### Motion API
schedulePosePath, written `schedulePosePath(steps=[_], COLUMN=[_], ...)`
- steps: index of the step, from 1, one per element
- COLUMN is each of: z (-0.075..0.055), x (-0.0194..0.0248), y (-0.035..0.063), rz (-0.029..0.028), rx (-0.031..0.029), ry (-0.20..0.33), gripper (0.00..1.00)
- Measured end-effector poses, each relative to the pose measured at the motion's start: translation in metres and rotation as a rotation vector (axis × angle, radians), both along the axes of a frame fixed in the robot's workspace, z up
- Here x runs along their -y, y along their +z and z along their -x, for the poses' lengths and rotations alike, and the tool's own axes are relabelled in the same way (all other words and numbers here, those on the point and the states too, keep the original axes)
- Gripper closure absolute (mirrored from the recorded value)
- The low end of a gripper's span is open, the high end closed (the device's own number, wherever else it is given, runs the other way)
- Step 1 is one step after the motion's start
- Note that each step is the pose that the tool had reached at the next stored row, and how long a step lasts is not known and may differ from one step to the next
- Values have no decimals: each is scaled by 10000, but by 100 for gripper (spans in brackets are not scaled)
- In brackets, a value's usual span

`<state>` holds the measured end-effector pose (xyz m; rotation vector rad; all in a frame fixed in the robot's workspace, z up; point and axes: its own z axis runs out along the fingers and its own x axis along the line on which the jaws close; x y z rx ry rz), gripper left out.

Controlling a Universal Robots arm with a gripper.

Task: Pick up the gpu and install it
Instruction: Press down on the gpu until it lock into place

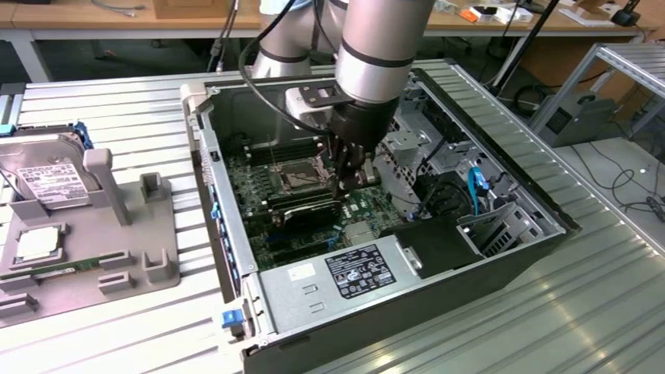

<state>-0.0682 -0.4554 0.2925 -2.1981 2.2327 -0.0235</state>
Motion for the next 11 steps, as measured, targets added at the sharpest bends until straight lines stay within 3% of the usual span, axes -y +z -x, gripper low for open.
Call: schedulePosePath(steps=[5, 11], z=[-43, -44], x=[0, 0], y=[211, 215], rz=[1, 0], rx=[-1, -1], ry=[-3, -2], gripper=[89, 89])
